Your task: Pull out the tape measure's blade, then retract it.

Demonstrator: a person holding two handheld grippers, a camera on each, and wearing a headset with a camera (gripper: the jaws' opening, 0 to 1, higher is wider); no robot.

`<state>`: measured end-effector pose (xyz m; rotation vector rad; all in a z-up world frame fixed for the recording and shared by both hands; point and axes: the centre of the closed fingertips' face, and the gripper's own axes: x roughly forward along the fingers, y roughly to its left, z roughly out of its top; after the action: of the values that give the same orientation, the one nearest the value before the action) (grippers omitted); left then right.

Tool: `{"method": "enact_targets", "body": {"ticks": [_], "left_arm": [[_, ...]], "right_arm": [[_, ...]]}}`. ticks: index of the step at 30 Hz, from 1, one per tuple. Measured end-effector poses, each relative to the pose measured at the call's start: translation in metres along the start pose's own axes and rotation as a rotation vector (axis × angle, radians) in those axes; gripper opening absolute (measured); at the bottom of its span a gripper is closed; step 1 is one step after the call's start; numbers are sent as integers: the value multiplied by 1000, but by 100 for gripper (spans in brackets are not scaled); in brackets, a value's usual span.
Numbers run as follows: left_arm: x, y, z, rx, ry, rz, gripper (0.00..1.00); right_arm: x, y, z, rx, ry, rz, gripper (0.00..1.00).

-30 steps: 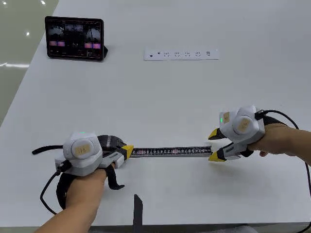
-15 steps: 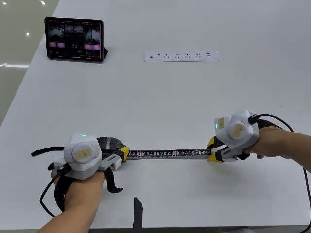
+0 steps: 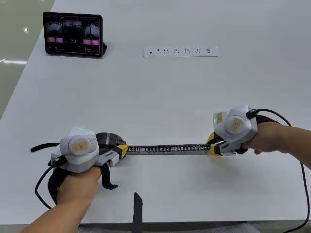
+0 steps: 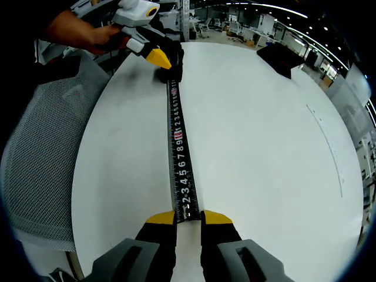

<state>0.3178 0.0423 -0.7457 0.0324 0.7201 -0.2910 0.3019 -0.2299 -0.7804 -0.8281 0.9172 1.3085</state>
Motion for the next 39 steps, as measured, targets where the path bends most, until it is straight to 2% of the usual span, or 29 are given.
{"method": "enact_targets", "body": {"ticks": [6, 9, 11, 15, 16, 20, 26, 39], "left_arm": [[0, 0, -1, 31, 5, -14, 59], [0, 1, -1, 16, 3, -36, 59], [-1, -1, -1, 10, -4, -42, 59], [0, -1, 0, 15, -53, -43, 59], [0, 0, 0, 1, -52, -47, 59], [1, -1, 0, 8, -47, -53, 59], [0, -2, 0, 5, -66, -41, 59], [2, -2, 0, -6, -54, -15, 60]], "right_arm": [[0, 0, 0, 12, 0, -5, 12], [0, -1, 1, 18, -2, -6, 12], [1, -1, 0, 21, -4, -7, 12], [1, -2, 0, 26, -6, -10, 12], [1, -2, 0, 28, -7, -12, 12], [1, -2, 0, 32, -10, -14, 12], [2, -2, 0, 36, -10, -17, 12], [1, -1, 0, 55, -17, -25, 12]]}}
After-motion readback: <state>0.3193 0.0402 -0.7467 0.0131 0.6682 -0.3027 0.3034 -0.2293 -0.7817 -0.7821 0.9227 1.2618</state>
